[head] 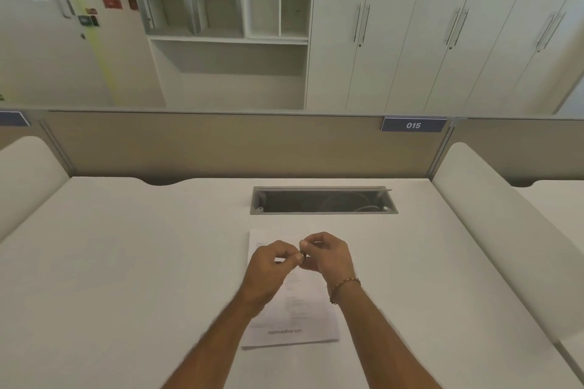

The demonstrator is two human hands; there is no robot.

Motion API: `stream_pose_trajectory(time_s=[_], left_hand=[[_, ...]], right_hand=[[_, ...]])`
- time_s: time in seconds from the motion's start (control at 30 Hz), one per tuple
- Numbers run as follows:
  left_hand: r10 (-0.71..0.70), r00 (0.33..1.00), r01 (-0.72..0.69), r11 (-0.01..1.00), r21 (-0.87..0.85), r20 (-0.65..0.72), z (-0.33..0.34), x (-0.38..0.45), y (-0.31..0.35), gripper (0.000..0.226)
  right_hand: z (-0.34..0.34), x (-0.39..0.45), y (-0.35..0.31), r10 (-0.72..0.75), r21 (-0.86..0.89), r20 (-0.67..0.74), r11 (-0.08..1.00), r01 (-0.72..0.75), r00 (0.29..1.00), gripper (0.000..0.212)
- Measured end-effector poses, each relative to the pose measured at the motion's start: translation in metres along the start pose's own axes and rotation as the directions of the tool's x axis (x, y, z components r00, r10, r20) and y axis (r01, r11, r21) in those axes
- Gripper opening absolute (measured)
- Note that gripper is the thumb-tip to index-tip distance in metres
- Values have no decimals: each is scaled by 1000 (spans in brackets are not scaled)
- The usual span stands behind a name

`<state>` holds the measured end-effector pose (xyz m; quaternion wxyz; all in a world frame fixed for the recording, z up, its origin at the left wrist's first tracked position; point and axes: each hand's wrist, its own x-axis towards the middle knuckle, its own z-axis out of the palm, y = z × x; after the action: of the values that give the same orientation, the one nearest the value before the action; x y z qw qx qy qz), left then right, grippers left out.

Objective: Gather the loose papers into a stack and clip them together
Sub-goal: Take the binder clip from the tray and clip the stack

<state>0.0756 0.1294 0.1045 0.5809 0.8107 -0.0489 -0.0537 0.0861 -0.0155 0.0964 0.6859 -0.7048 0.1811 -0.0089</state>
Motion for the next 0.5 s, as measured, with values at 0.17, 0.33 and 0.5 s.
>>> stream_pose_trajectory(time_s=[0.17,0.33,0.5], left_hand=[[66,998,-64,993,94,-14,-15,-3,4,9],[68,989,-57,995,87,-129,-20,2,6,11],[18,991,-17,1000,6,-134,-21,4,7,14]], right_hand=[[8,-9,-4,-14,38,21,999,13,1000,9],[9,-14,-7,13,115,46,993,-18,999,12],[8,-19,-8,-1,128,60,992,-6,998,12]])
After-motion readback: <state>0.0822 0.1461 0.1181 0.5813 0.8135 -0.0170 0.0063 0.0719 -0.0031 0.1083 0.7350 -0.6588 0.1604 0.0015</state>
